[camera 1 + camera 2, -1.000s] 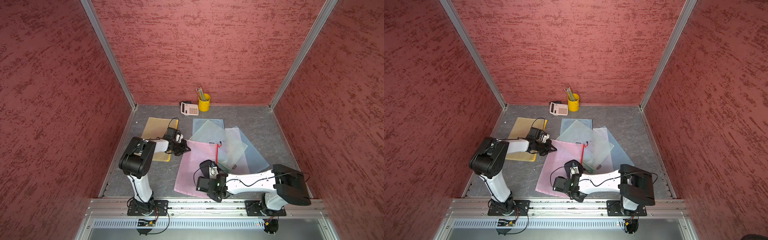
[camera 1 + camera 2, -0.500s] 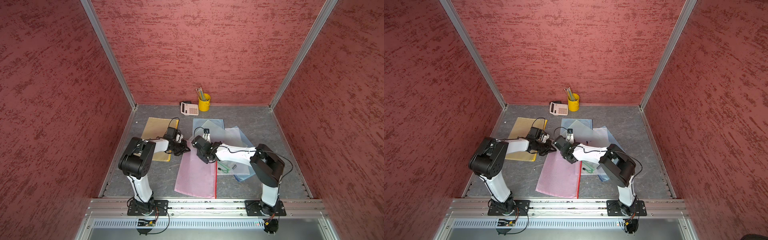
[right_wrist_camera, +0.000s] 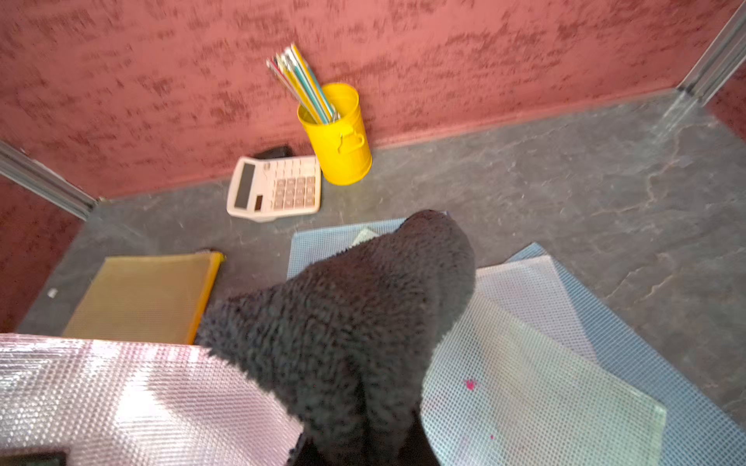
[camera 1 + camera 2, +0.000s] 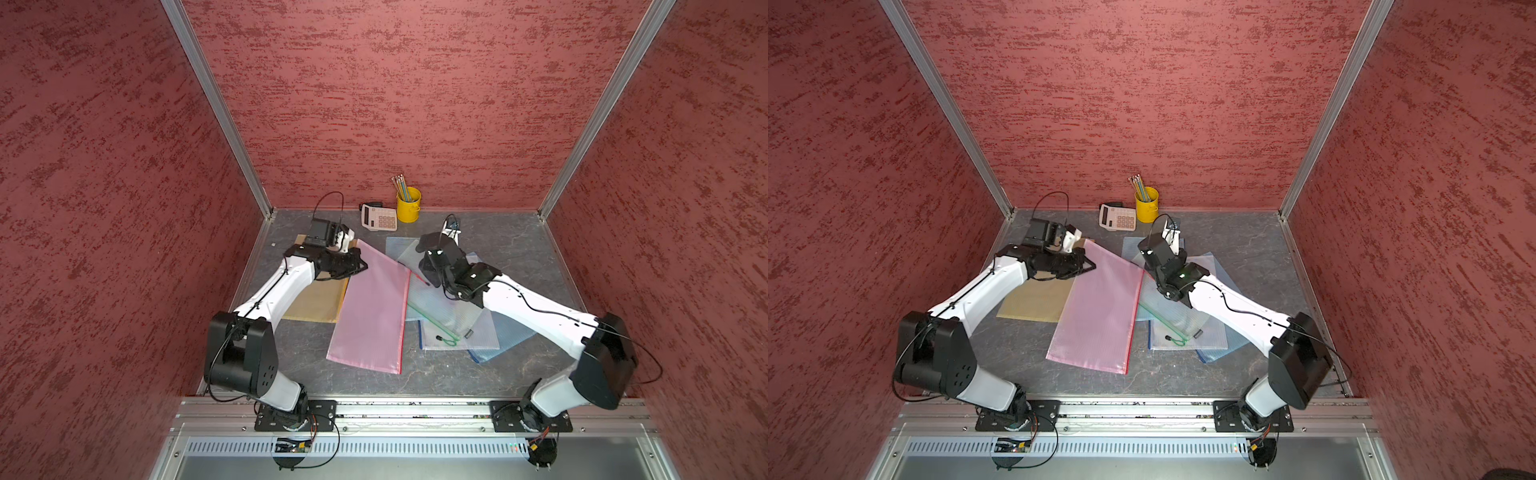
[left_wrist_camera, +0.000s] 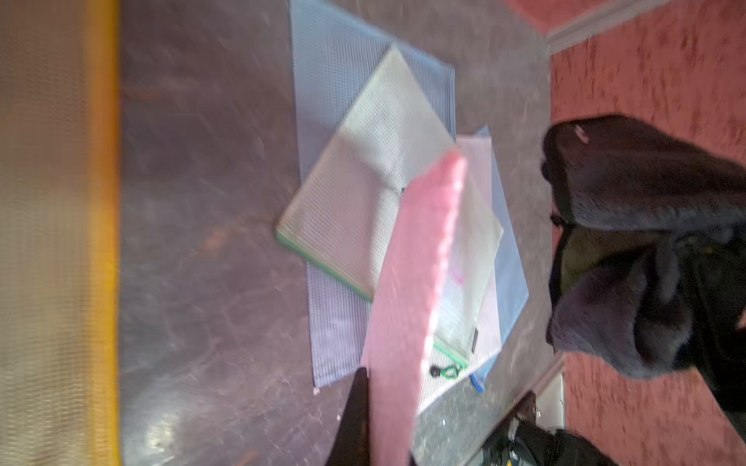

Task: Wipe the document bag
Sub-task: Move the document bag.

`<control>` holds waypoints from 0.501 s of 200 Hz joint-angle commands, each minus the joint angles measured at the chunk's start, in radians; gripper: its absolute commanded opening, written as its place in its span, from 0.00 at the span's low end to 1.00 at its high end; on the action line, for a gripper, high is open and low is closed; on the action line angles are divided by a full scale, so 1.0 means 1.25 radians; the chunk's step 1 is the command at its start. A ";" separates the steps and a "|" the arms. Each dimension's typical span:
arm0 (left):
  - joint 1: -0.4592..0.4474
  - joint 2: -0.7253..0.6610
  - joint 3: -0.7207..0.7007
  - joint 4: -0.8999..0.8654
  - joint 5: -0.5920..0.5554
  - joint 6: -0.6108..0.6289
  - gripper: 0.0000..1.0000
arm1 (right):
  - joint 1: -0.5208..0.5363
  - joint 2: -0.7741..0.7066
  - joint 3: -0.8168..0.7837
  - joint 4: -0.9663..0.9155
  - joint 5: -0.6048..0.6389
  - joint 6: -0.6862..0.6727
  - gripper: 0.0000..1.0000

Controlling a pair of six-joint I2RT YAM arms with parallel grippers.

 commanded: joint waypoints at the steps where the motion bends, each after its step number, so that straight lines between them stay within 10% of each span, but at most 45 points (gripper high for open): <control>1: 0.045 0.097 0.091 -0.192 -0.101 0.162 0.00 | -0.034 0.014 -0.050 -0.025 -0.030 -0.024 0.00; 100: 0.155 0.404 0.327 -0.171 -0.412 0.401 0.00 | -0.182 -0.117 -0.205 -0.018 -0.112 -0.075 0.00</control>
